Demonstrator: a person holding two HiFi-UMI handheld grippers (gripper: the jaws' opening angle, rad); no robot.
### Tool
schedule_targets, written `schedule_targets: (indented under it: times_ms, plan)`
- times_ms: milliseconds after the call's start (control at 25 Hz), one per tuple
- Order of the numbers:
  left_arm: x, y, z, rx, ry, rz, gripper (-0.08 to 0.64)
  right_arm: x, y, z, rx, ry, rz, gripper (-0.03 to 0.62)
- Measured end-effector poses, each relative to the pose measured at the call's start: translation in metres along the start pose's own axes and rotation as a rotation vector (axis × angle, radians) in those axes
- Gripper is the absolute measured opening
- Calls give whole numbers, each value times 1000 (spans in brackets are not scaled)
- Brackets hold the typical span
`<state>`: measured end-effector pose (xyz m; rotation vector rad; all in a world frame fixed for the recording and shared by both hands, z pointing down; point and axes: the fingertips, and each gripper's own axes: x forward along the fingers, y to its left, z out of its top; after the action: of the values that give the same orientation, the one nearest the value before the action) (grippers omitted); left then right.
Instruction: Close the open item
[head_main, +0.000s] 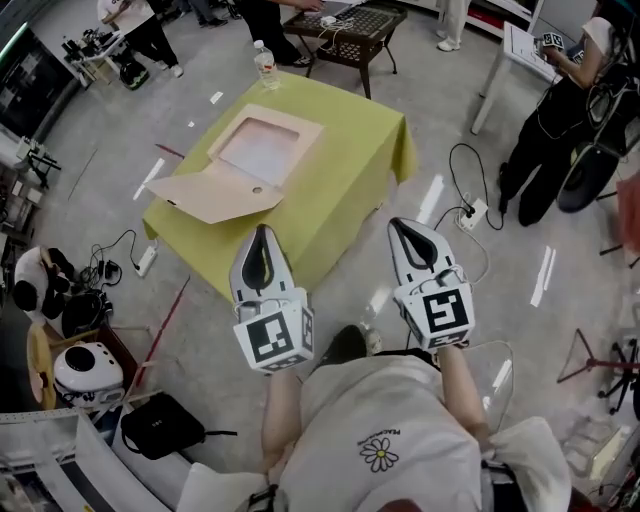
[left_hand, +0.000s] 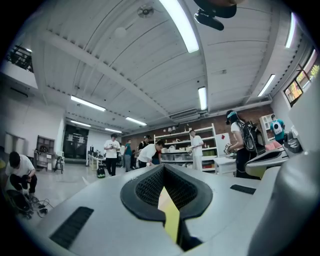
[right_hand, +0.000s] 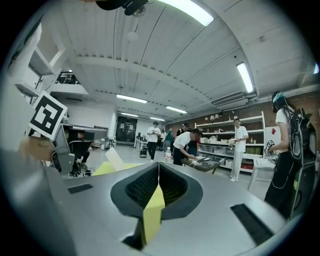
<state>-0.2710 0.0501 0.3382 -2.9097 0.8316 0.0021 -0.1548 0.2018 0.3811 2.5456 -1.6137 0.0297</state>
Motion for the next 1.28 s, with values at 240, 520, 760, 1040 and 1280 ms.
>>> schedule_targets:
  times_ms: [240,520,760,1040,1280]
  plan:
    - [2,-9,-11,4,22,35,14,0,-17,-16,29,3,23,14]
    - [46,-25,-16,87,-1,24,14,37,-36,-31,38,-4,61,14]
    - [119,-13,-6,95,-62,43,14,94,-53,-17,-26,-20,107,14]
    - [193,-23,1,104,-105,12,14,164,-92,-1,-50,-62,134,14]
    - [265,-6,8,77,-123,19,14,248,-97,8,-79,-51,232,14]
